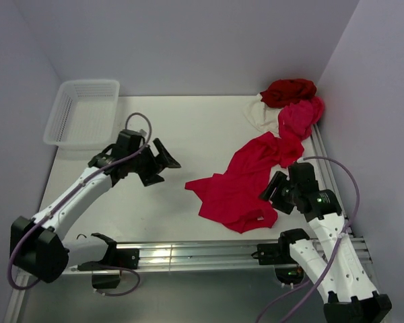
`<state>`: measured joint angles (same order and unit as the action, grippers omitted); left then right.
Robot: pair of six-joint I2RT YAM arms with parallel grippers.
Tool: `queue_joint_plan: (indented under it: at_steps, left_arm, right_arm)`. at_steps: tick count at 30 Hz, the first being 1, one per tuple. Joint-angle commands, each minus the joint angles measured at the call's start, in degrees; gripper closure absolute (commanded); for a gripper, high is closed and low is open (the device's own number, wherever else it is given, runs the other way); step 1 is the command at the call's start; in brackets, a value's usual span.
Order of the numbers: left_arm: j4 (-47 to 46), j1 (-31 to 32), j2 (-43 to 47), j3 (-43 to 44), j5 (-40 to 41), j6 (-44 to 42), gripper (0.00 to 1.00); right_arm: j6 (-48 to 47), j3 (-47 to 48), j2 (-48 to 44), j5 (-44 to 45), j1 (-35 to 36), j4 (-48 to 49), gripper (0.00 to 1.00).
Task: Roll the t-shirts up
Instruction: Move the tshirt to the center of the board, then flatten the tshirt
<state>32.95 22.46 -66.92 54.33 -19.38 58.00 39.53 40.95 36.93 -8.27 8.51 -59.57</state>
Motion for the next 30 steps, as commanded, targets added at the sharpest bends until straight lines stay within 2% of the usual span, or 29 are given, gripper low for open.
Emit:
queue_joint_plan:
  at_steps: [1,4,9,10,13,15,19,22,26,30]
  left_arm:
    - [-5.35,7.66,-4.18,1.13,4.26,2.38,0.06]
    - [-5.97,10.67,-6.73,1.05,5.14,3.96,0.06]
    - [-4.40,10.77,-4.38,-0.01,8.03,5.37,0.05]
    - [-3.78,10.24,-3.67,0.08,9.17,5.37,0.05]
    - [-1.05,6.57,-0.42,-0.62,8.66,5.20,0.04]
    - [0.00,3.57,2.73,-2.03,7.34,4.32,0.04]
    - [3.60,-6.26,8.11,-3.79,5.84,2.56,0.04]
    - [5.71,-9.70,9.78,-4.05,5.40,0.63,0.04]
    - [7.48,-10.94,10.57,-4.49,4.70,-0.25,0.04]
    - [7.57,-11.30,11.02,-4.84,4.26,-0.17,0.04]
  right_arm:
    - [-1.22,2.03,3.75,-0.43,3.69,2.95,0.36]
    - [-0.16,3.70,8.31,2.64,12.03,5.51,0.36]
    - [0.81,4.58,16.31,3.08,25.12,14.01,0.39]
    - [0.90,4.84,17.55,3.70,30.28,15.09,0.39]
    - [0.12,7.12,23.77,5.89,38.30,18.16,0.39]
    - [-0.67,9.75,29.22,7.91,41.13,19.31,0.41]
    - [-1.73,14.24,38.36,10.72,46.67,21.94,0.43]
    - [-2.79,17.75,45.32,12.74,49.75,22.92,0.44]
    - [-4.55,20.22,51.13,12.14,50.90,24.59,0.52]
    - [-5.16,22.24,55.87,12.23,52.74,25.03,0.53]
